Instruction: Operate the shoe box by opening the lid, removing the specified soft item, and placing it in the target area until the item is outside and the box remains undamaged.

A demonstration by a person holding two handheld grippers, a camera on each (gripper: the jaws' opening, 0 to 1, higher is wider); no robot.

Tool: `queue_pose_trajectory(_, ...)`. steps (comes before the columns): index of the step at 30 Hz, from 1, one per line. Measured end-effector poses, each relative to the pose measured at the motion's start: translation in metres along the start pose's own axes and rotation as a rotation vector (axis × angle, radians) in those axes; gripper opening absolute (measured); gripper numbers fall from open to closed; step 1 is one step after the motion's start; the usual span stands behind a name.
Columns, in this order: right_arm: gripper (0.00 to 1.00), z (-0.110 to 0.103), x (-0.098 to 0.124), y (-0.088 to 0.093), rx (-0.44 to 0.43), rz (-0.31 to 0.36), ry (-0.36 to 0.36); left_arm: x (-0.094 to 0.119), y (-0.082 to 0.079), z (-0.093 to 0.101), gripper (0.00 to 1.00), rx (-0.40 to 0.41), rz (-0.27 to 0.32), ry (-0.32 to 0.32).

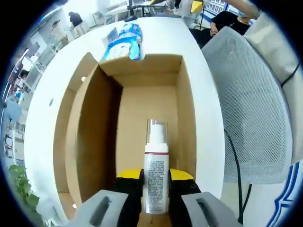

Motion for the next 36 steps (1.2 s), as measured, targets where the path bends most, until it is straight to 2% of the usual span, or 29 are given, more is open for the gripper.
queue_pose_trajectory(10, 0.53, -0.011, -0.023, -0.022, 0.048, 0.040, -0.058, 0.022, -0.036, -0.003, 0.19, -0.004, 0.129, -0.051)
queue_pose_trajectory(17, 0.49, -0.021, -0.041, -0.034, 0.086, 0.052, -0.102, 0.029, -0.057, -0.002, 0.19, -0.001, 0.208, -0.063)
queue_pose_trajectory(24, 0.45, -0.032, -0.057, -0.042, 0.114, 0.064, -0.150, 0.035, -0.078, 0.005, 0.19, -0.010, 0.284, -0.055)
queue_pose_trajectory(32, 0.41, -0.037, -0.072, -0.050, 0.157, 0.073, -0.192, 0.040, -0.107, 0.011, 0.18, -0.017, 0.403, -0.038)
queue_pose_trajectory(36, 0.39, -0.038, -0.075, -0.055, 0.176, 0.081, -0.204, 0.040, -0.116, 0.012, 0.18, -0.021, 0.435, -0.029)
Point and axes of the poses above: the point that each gripper's makers call its tool centre point, and the gripper's own axes: x roughly backward along the fingers, z roughly to its right, y roughly out of its underside, the point moved 7 cm from there along x, roughly backward along the fingers, and after that the axes turned 11 degrees about -y, right-handed, at the moved point
